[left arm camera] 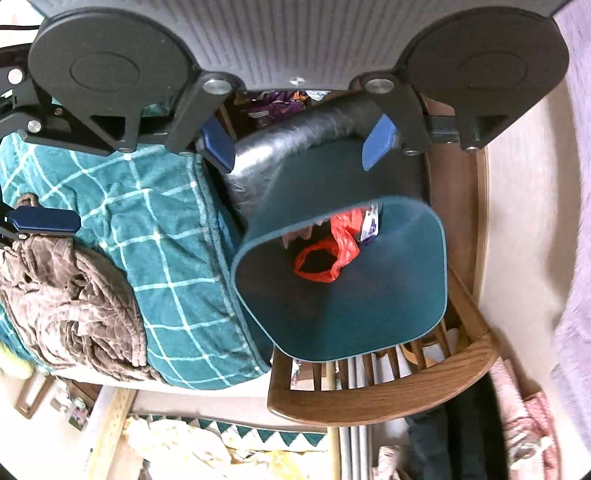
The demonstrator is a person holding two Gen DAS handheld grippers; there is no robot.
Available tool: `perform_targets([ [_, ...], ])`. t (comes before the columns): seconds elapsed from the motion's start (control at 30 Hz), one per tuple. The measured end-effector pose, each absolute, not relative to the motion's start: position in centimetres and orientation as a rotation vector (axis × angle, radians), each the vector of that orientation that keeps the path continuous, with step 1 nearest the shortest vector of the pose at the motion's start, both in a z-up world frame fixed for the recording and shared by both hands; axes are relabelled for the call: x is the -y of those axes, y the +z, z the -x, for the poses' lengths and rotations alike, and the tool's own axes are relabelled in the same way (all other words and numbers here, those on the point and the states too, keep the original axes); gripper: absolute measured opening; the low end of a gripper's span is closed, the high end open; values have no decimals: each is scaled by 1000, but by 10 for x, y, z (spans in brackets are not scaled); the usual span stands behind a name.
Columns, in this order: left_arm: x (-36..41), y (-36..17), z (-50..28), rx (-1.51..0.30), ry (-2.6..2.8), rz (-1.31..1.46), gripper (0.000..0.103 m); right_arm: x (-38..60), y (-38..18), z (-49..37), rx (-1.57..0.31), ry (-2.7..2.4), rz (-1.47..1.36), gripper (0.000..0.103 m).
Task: Collect trash
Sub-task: 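Withdraw both tools from the wastebasket and lower toward the trash pile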
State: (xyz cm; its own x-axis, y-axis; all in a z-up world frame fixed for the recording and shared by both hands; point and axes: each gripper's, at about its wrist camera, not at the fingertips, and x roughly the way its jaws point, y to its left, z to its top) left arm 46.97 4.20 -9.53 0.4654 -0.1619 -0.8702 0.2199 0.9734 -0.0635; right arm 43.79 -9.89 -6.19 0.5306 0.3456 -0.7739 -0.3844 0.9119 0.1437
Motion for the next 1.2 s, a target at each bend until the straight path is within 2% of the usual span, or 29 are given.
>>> perform_targets([
  [0.1,-35,-95,-444,-1058,-205,-26,80,112,-61,-418,-909,458,51,86],
  [0.33,-31,-118,-405,-1098,-189,79,80,135,-80,-381,-965,469,53,97],
  [0.6,-50,-194,-399,-1194,-259,122,83,136,-136,-367,-1069,371,-11,101],
  [0.67,-57,-217,-397,-1211,-275,122,86,132,-159,-364,-1093,341,-38,101],
  [0.73,-63,-242,-397,-1227,-282,107,96,131,-182,-360,-1119,312,-68,101],
  [0.8,-68,-265,-397,-1235,-299,95,101,128,-209,-359,-1152,277,-92,101],
  [1.2,-63,-457,-391,-1332,-285,36,101,125,-406,-348,-1310,165,-109,101],
])
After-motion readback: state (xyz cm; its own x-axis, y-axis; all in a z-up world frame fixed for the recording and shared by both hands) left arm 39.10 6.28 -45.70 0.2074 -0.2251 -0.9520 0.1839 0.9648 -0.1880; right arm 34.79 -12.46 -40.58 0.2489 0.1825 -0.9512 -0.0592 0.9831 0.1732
